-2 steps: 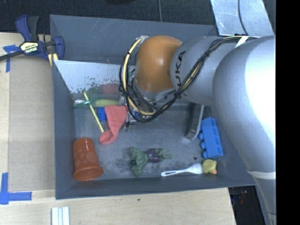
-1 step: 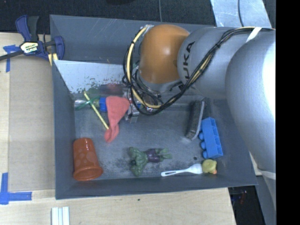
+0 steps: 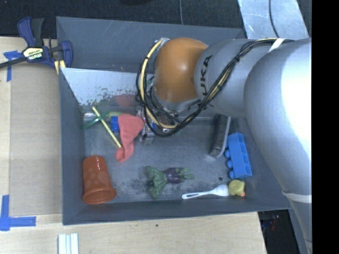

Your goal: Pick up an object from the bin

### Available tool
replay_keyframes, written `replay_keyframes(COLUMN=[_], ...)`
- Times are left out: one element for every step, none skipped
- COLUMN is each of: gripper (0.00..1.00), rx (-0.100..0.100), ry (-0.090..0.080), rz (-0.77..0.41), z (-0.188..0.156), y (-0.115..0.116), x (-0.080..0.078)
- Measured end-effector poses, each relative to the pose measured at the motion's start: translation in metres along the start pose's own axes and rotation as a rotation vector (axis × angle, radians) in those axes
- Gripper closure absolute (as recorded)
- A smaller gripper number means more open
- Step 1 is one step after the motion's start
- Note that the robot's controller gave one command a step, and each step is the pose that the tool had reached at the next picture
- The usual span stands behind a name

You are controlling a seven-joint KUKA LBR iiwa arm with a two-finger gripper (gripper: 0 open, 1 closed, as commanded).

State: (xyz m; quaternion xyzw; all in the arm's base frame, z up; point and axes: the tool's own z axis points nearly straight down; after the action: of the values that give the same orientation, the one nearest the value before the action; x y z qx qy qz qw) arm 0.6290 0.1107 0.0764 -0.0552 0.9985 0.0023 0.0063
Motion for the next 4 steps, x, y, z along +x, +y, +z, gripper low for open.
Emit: replay_keyframes(gripper=[1.0, 1.0, 1.0, 1.0], rx=[0.0, 0.0, 0.001, 0.001], ry=[0.009, -0.006, 0.002, 0.004], rz=[0.001, 0.001, 0.003, 0.003], z=[-0.018, -0.138, -0.052, -0.077], y=[0.0, 0.0, -0.001, -0.001], x=[0.002, -0.003, 0.0, 0.0])
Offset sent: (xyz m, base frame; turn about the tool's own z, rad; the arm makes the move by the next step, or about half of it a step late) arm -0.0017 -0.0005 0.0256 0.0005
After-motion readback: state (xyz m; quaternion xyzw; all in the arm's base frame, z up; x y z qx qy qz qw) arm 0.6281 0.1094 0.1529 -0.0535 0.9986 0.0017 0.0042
